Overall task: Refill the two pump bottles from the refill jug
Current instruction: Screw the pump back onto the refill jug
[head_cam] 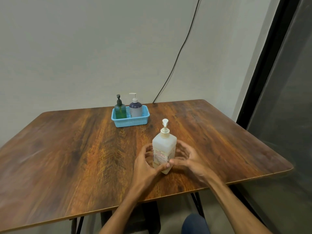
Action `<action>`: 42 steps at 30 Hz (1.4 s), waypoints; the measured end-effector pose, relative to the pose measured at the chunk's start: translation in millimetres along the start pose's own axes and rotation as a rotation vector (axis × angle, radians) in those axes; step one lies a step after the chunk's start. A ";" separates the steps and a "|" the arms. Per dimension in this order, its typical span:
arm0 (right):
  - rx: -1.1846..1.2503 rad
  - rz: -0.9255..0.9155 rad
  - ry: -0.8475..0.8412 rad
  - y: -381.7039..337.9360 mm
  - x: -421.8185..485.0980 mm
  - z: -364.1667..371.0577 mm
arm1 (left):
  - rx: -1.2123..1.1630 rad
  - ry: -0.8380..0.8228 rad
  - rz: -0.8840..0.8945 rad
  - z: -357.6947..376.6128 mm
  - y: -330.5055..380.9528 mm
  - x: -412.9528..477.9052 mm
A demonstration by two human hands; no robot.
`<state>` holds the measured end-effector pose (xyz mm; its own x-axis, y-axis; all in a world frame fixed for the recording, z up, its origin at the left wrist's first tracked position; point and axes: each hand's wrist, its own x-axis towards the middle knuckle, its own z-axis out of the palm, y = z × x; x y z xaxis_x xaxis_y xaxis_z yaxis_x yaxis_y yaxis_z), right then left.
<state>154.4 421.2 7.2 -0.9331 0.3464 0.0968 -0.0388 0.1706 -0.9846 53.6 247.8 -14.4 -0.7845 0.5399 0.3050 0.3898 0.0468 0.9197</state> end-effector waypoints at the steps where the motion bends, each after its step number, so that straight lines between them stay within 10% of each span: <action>1: 0.008 0.007 -0.016 0.4 1.1 -2.2 | 0.026 -0.010 -0.003 0.2 -0.9 1.9; 11: -0.065 0.002 -0.164 -9.3 67.1 -32.4 | -0.021 -0.278 -0.083 -17.5 -2.6 77.1; 24: -0.071 -0.066 0.045 -44.6 258.4 -138.3 | -0.056 -0.341 -0.095 41.0 25.7 317.3; 35: -0.454 0.102 0.226 -61.9 368.8 -285.8 | -0.033 -0.423 -0.192 168.2 35.6 487.1; 42: -0.297 0.227 0.292 24.3 416.2 -340.6 | -0.049 -0.471 -0.251 257.1 -23.7 533.9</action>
<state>-113.0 883.7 73.2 -0.7647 0.6433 -0.0377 0.2983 0.3016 -0.9056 -250.5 751.0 63.1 -0.5452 0.8362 -0.0596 0.1858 0.1898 0.9641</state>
